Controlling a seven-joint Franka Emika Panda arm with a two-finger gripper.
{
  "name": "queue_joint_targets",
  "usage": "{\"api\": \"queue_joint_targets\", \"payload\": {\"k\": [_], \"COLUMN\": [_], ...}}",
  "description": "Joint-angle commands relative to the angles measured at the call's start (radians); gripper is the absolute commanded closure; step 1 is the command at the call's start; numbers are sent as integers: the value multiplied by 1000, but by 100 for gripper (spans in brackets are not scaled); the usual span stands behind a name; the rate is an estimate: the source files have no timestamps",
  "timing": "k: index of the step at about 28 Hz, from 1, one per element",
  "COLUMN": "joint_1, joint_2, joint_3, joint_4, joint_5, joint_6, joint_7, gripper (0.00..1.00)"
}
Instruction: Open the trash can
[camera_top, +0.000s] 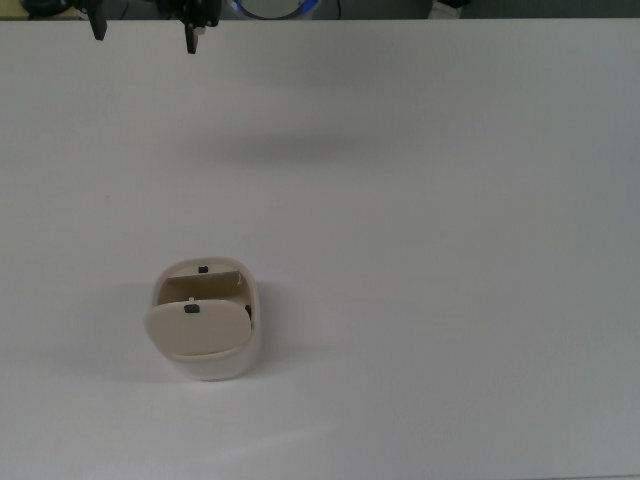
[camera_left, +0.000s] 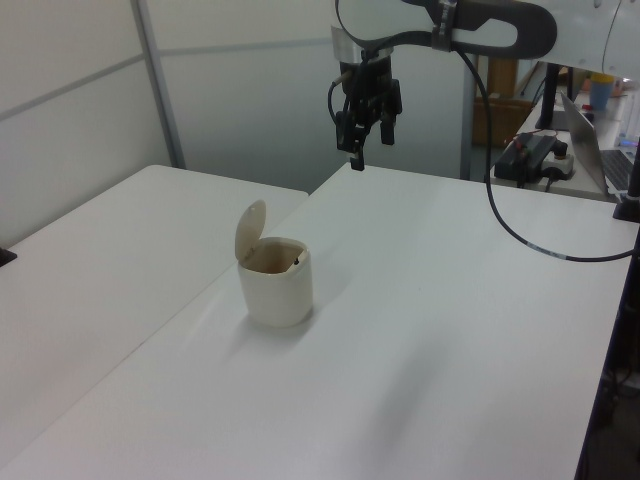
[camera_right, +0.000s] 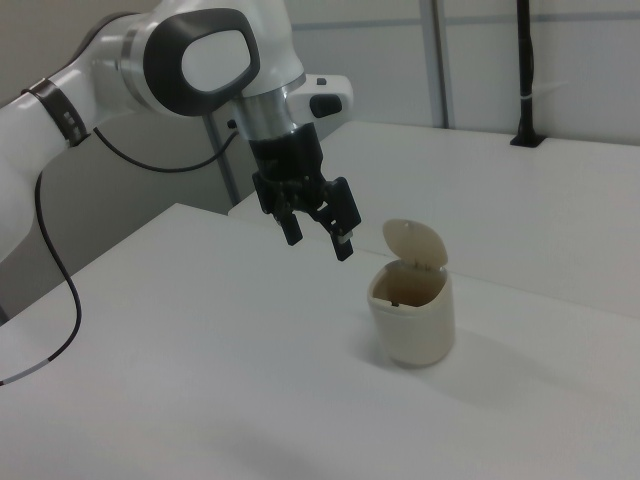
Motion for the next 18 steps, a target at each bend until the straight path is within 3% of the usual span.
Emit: {"api": "queue_joint_targets", "payload": {"k": [1, 18], "joint_1": [4, 4], "joint_2": [-22, -25], "joint_3": [-16, -21], "joint_4": [-23, -39], "joint_5": [26, 27], "joint_6": [-13, 10], "joint_7": [-49, -69], "gripper": [0, 0]}}
